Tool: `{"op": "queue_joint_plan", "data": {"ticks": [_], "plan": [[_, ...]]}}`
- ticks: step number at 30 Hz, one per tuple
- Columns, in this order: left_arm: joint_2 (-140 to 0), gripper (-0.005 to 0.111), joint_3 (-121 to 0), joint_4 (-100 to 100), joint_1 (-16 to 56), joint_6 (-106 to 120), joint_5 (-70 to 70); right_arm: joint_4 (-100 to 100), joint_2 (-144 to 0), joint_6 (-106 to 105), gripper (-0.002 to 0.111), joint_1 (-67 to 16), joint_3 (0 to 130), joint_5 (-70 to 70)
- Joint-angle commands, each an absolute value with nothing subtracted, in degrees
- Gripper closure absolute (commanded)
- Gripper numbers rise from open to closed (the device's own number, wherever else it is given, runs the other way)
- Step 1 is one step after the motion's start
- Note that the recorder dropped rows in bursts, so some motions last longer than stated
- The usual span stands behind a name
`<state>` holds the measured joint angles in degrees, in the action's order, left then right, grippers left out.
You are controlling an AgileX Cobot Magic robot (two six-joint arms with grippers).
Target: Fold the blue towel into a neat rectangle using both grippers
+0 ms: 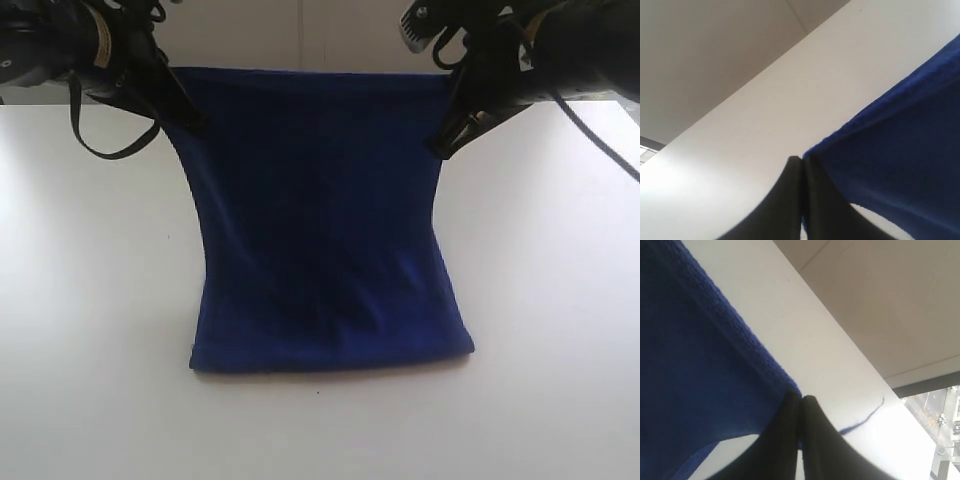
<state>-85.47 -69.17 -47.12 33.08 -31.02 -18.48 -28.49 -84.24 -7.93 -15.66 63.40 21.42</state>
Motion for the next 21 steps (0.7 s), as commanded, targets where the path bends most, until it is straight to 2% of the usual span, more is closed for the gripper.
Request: {"op": "queue_joint_plan", "data": {"ticks": [1, 11, 21], "plan": [[-86.04, 0.107, -69.09, -48.4, 32.07, -31.72, -25.0, -30.69, -84.84, -7.25, 0.108, -14.82, 63.59, 26.33], [-91.59, 0.107, -69.09, -50.33, 31.74, -31.72, -22.59, -33.34, -87.96, -3.66, 0.108, -11.37, 63.59, 24.05], [-94.28, 0.107, -69.2, -50.57, 26.39, -34.31, -18.07, -35.97, -92.02, -2.35, 0.108, -10.81, 63.7, 20.62]]}}
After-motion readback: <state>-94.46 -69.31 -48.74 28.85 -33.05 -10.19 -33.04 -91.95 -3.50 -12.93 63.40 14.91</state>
